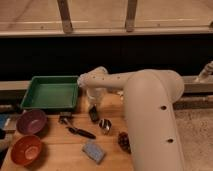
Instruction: Wipe table surface with eraser
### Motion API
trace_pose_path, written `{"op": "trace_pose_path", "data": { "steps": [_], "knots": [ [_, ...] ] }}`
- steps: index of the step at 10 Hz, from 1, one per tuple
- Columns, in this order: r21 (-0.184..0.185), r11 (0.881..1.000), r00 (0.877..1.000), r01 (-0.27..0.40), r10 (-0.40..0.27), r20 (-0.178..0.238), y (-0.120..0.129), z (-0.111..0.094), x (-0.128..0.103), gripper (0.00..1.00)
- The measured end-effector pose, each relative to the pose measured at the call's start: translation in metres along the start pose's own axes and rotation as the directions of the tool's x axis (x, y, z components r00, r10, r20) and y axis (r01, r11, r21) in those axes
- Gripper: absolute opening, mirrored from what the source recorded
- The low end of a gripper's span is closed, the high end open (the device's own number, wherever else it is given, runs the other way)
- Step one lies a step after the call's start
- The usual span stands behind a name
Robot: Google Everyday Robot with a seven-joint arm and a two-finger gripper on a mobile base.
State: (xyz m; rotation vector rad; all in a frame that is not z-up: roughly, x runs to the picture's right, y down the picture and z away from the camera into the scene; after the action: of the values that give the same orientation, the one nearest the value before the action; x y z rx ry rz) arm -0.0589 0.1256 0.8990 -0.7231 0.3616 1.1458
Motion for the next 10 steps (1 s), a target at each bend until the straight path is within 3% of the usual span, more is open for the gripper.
{"op": "trace_pose_path", "data": {
  "steps": [2, 5, 7, 9, 10],
  "knots": [
    [0.014, 0.997, 0.997, -0.074, 0.074, -0.022, -0.032, 0.008, -0.002, 0.06],
    [0.054, 0.977, 0.978, -0.208, 0.21, -0.02, -0.1, -0.001, -0.001, 0.06],
    [0.081, 0.96, 0.963, -0.267, 0.269, -0.008, -0.123, -0.012, -0.008, 0.06],
    [0.09, 0.954, 0.958, -0.286, 0.288, -0.006, -0.132, -0.013, -0.021, 0.06],
    [0.089, 0.957, 0.96, -0.277, 0.278, -0.003, -0.131, -0.013, -0.033, 0.06]
  ]
}}
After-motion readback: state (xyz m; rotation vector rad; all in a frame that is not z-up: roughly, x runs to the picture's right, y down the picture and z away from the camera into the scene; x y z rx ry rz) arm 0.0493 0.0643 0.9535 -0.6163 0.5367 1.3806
